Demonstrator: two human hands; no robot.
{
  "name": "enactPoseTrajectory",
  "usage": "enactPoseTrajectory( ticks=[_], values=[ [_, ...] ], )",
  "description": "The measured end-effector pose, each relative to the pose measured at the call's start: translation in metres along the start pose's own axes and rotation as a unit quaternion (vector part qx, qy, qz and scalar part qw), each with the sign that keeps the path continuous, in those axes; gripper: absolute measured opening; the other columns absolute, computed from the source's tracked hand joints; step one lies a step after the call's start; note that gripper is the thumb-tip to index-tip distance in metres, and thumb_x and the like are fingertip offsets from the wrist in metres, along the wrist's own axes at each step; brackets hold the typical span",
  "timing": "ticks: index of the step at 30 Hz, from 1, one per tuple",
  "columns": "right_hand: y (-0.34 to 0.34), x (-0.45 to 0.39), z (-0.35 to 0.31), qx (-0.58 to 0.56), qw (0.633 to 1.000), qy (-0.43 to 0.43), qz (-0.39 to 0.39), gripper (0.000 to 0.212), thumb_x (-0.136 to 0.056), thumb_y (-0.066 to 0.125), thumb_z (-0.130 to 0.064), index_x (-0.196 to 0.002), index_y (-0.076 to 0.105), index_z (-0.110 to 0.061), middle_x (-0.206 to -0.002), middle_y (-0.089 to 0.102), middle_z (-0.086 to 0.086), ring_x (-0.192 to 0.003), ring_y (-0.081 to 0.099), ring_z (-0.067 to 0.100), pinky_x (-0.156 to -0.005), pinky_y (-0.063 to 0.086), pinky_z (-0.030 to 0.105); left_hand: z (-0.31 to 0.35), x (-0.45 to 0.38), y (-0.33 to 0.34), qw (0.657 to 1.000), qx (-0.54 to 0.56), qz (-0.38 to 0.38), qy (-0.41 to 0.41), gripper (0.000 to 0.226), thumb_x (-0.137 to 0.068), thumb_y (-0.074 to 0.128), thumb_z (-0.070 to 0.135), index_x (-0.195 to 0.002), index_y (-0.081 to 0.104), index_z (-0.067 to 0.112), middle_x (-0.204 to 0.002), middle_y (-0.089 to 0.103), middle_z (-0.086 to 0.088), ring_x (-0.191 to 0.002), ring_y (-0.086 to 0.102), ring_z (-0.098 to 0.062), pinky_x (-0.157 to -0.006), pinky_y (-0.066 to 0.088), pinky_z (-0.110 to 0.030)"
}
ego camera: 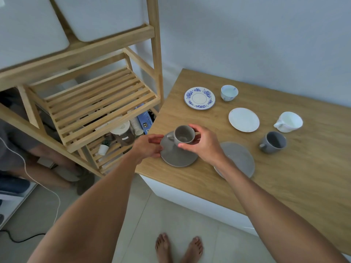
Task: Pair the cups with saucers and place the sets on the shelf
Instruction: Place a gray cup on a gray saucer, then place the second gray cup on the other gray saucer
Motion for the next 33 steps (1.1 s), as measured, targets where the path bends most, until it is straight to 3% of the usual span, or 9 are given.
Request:
enactPoseTrajectory(
  ticks=[10,17,22,25,27,30,33],
  values=[
    [0.019,0.011,0.003,0.023,1.0,0.005,0.004,0.092,-0.062,0.099,-0.05,-0.141,0.064,-0.02,-0.131,0.071,-0.002,-0.113,0.068,0.012,-0.097,0.059,0.036,-0.002,0.001,0.0,1.0,0.014,0.002,0.0,0.053,-0.089,0.075,-0.006,-0.138,0.064,0.01,-0.113,0.074,-0.004,-0.102,0.075,-0.025,-0.08,0.066,-0.038],
    [0.024,0.014,0.003,0.019,1.0,0.008,0.006,0.087,-0.062,0.099,-0.048,-0.138,0.064,-0.023,-0.129,0.071,-0.005,-0.116,0.065,0.011,-0.1,0.057,0.038,0.001,0.005,0.001,1.0,0.002,0.005,0.0,0.051,-0.09,0.073,-0.005,-0.139,0.063,0.009,-0.108,0.072,0.0,-0.093,0.072,-0.016,-0.063,0.064,-0.023],
    [0.026,0.014,0.008,0.025,0.999,0.02,-0.008,0.098,-0.06,0.098,-0.054,-0.144,0.058,-0.026,-0.135,0.067,-0.004,-0.117,0.064,0.011,-0.101,0.057,0.038,-0.001,0.004,-0.001,1.0,-0.008,0.006,0.0,0.054,-0.088,0.076,-0.004,-0.14,0.062,0.007,-0.112,0.074,-0.003,-0.102,0.075,-0.025,-0.081,0.066,-0.039],
    [0.024,0.018,0.01,0.033,0.998,0.032,-0.033,0.109,-0.059,0.096,-0.061,-0.152,0.051,-0.027,-0.142,0.061,-0.003,-0.121,0.06,0.011,-0.103,0.051,0.031,0.004,0.006,-0.005,1.0,-0.019,0.0,0.002,0.049,-0.09,0.075,-0.003,-0.137,0.063,0.005,-0.114,0.071,-0.007,-0.095,0.074,-0.027,-0.068,0.066,-0.032],
    [0.014,0.022,0.01,0.013,0.999,0.037,-0.023,0.097,-0.069,0.088,-0.066,-0.151,0.054,-0.027,-0.138,0.061,-0.004,-0.115,0.063,0.009,-0.099,0.054,0.03,0.007,0.008,-0.011,1.0,-0.007,0.005,-0.018,0.043,-0.095,0.068,-0.003,-0.137,0.063,0.007,-0.126,0.068,-0.011,-0.091,0.071,-0.024,-0.055,0.063,-0.028],
    [-0.017,0.03,0.006,-0.033,0.998,0.045,0.035,0.067,-0.092,0.07,-0.061,-0.144,0.062,-0.02,-0.128,0.068,-0.003,-0.105,0.069,0.004,-0.096,0.06,0.034,0.021,0.009,-0.025,0.997,-0.075,0.026,0.007,0.045,-0.092,0.072,-0.003,-0.134,0.066,0.012,-0.126,0.068,-0.008,-0.091,0.069,-0.017,-0.062,0.06,-0.029],
    [-0.058,0.037,0.004,-0.022,0.993,0.048,0.104,0.053,-0.101,0.065,-0.05,-0.14,0.065,-0.015,-0.121,0.074,0.001,-0.102,0.07,0.004,-0.096,0.059,0.031,0.046,0.013,-0.028,0.997,-0.061,0.032,0.025,0.04,-0.093,0.069,-0.005,-0.131,0.065,0.007,-0.114,0.069,-0.008,-0.085,0.068,-0.015,-0.062,0.06,-0.028]
  ],
)
Point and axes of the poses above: each hand's wrist, its own x-axis away from the middle knuckle, its own y-axis out of the palm, z = x × y, the point moved 7 cm from there along -x, towards the middle knuckle
